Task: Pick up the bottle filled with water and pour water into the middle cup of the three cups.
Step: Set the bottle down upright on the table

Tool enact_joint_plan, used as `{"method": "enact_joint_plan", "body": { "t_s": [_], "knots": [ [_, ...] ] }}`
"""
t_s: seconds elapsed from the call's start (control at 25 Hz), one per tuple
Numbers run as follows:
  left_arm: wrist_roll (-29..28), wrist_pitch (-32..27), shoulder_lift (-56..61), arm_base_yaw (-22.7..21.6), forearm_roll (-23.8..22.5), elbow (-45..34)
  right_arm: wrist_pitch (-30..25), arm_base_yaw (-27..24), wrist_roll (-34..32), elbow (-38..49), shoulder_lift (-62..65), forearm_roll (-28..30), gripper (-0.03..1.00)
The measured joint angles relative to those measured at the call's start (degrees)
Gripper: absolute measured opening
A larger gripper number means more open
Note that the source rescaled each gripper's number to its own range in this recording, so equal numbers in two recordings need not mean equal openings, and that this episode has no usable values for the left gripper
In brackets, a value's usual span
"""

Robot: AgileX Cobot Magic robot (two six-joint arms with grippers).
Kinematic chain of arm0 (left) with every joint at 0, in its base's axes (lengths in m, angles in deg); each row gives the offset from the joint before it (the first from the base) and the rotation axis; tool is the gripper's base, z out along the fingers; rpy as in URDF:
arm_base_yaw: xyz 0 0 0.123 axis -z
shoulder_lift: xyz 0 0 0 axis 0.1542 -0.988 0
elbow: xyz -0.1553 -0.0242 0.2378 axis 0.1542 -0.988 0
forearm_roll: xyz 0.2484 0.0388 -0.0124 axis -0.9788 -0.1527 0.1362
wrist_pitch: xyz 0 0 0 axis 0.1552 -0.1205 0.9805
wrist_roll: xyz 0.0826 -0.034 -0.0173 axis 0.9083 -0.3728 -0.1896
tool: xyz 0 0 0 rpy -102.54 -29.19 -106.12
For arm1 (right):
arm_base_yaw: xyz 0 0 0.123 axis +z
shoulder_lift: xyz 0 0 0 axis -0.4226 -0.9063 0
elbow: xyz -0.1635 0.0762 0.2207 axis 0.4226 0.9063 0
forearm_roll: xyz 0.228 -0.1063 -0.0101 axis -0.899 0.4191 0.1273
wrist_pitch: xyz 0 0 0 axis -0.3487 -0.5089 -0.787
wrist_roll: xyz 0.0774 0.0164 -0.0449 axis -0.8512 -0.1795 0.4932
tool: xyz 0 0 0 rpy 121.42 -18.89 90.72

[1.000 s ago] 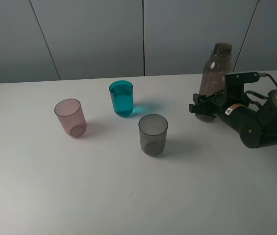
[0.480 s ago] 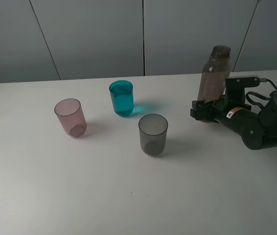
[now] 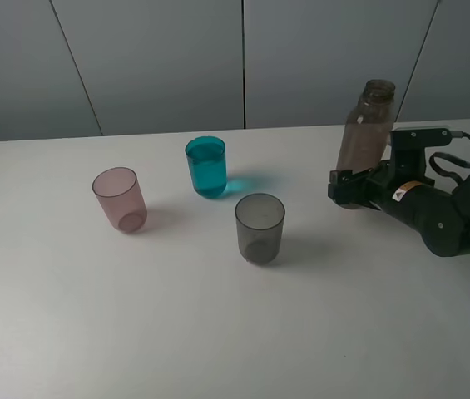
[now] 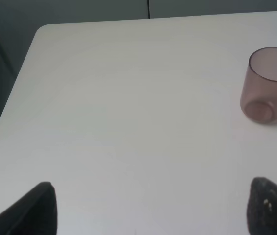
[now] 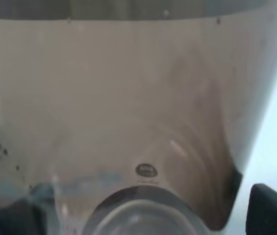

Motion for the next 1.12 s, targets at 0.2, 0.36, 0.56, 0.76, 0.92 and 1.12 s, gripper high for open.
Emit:
{"method": "enact_joint_plan", "body": {
  "t_s": [0.2,0.36,0.56,0.76,0.92,1.12],
  "knots": [
    [0.00,0.00,0.00,0.00,0.00,0.00,-1.92,0.00,-1.31,0.37,2.32,1.84,0.53],
    [0.00,0.00,0.00,0.00,0.00,0.00,-3.92,0.00,-2.28,0.87,3.18,2.94,0.53],
    [0.00,0.00,0.00,0.00,0.00,0.00,-5.80,0.00,-2.61,1.91,4.07,3.15,0.53],
    [0.00,0.00,0.00,0.00,0.00,0.00,-10.34,0.00,-2.76,2.68,6.22,4.12,0.53],
    [0.00,0.00,0.00,0.00,0.00,0.00,-14.13,0.00,-3.38,4.30,8.71,4.37,0.53],
    [0.00,0.00,0.00,0.00,0.00,0.00,-23.32,0.00,-4.88,5.71,16.43,4.37,0.53]
  ]
}}
